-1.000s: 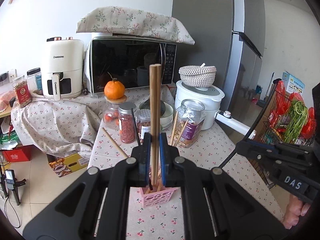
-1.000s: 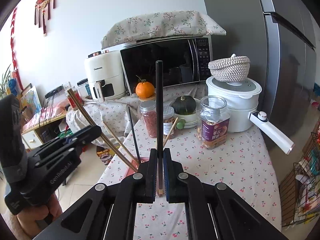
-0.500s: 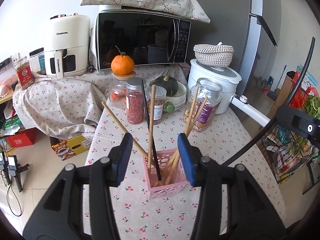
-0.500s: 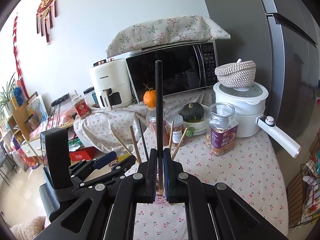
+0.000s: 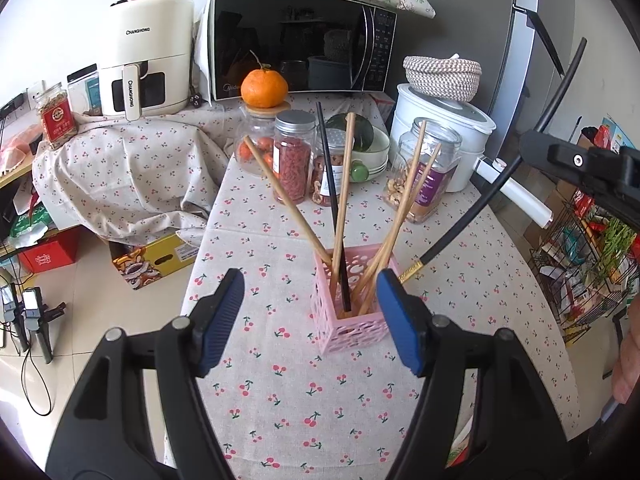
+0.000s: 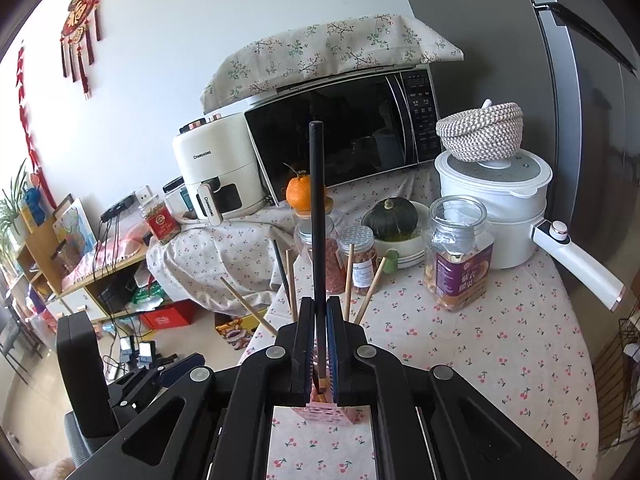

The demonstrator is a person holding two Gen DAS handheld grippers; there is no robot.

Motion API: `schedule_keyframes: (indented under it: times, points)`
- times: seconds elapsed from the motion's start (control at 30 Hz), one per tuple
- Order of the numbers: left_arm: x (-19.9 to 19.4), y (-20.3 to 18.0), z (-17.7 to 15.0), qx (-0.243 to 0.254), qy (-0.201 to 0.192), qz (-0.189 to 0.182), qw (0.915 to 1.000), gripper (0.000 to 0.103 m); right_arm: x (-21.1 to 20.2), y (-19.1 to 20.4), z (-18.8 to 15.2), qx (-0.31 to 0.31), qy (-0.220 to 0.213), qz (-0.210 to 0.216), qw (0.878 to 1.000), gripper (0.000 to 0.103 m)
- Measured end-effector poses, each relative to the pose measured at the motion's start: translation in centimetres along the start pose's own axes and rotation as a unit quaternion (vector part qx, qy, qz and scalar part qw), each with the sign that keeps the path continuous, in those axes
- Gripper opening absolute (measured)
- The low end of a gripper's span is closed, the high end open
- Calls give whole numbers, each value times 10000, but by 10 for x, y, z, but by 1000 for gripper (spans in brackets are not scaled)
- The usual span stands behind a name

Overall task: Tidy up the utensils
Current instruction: 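Lower the wooden pair into the pink holder with the left tool while the right drops its chopstick, then open both tools and move them back to the spoons and chopsticks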

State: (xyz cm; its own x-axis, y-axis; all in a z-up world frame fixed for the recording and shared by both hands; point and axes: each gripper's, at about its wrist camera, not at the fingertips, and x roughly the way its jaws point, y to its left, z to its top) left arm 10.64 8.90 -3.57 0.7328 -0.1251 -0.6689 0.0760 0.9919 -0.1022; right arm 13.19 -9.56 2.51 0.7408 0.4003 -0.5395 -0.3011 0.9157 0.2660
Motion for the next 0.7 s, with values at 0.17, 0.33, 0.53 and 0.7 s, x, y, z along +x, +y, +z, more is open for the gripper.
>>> schedule_keyframes:
  times: [0.17, 0.33, 0.53, 0.7]
  points:
    - [0, -2, -3, 105, 41, -4, 9999, 71, 26, -11, -8, 311, 444, 146, 9984, 6]
    - [0, -4, -4, 163, 62, -6, 9998, 74, 42, -21, -14, 554, 629, 243, 9962, 8]
    - [-1, -11, -6, 284, 87, -41, 9995, 82, 28, -27, -8, 586, 465, 208, 9970, 28]
    - [-1, -24, -9, 487, 169, -98, 9986, 83, 6, -33, -6, 486, 328, 116, 9982, 46]
